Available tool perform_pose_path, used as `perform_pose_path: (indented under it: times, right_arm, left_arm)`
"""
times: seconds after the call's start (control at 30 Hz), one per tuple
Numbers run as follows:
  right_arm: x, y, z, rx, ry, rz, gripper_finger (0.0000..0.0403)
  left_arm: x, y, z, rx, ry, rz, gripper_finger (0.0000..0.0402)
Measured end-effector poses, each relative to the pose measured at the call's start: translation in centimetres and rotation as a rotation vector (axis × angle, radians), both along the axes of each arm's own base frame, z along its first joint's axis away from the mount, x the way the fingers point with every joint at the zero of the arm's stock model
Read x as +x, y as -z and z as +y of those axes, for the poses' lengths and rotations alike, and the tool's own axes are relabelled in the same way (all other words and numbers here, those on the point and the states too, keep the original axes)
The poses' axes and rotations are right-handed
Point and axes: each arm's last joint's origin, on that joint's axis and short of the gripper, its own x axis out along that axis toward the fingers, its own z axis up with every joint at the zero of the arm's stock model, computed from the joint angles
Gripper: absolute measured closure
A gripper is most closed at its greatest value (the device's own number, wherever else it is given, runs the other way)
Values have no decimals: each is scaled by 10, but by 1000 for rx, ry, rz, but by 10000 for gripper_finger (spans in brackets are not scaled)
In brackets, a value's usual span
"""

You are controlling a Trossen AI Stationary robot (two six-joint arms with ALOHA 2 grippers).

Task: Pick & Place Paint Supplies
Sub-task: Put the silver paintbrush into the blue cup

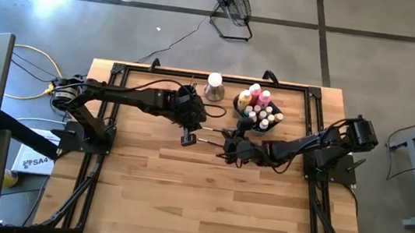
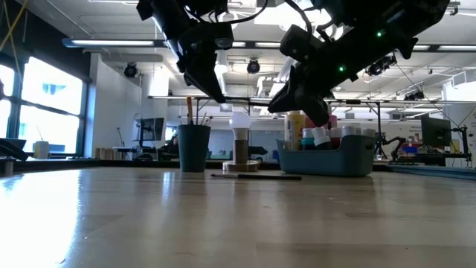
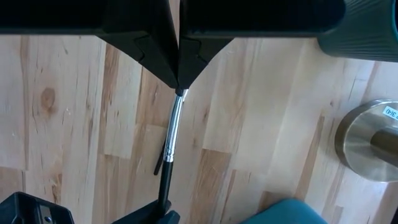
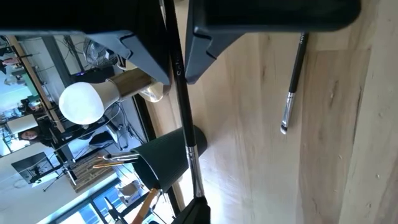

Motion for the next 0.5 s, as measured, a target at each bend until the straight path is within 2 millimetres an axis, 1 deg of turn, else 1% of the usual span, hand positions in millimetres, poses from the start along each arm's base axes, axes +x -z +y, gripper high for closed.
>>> perform_pose_path:
  times: [0.5]
  right_arm:
    - [-1,2,0,0,-7,20,384]
  left_arm:
    - [0,0,-1,-21,18,-5,402]
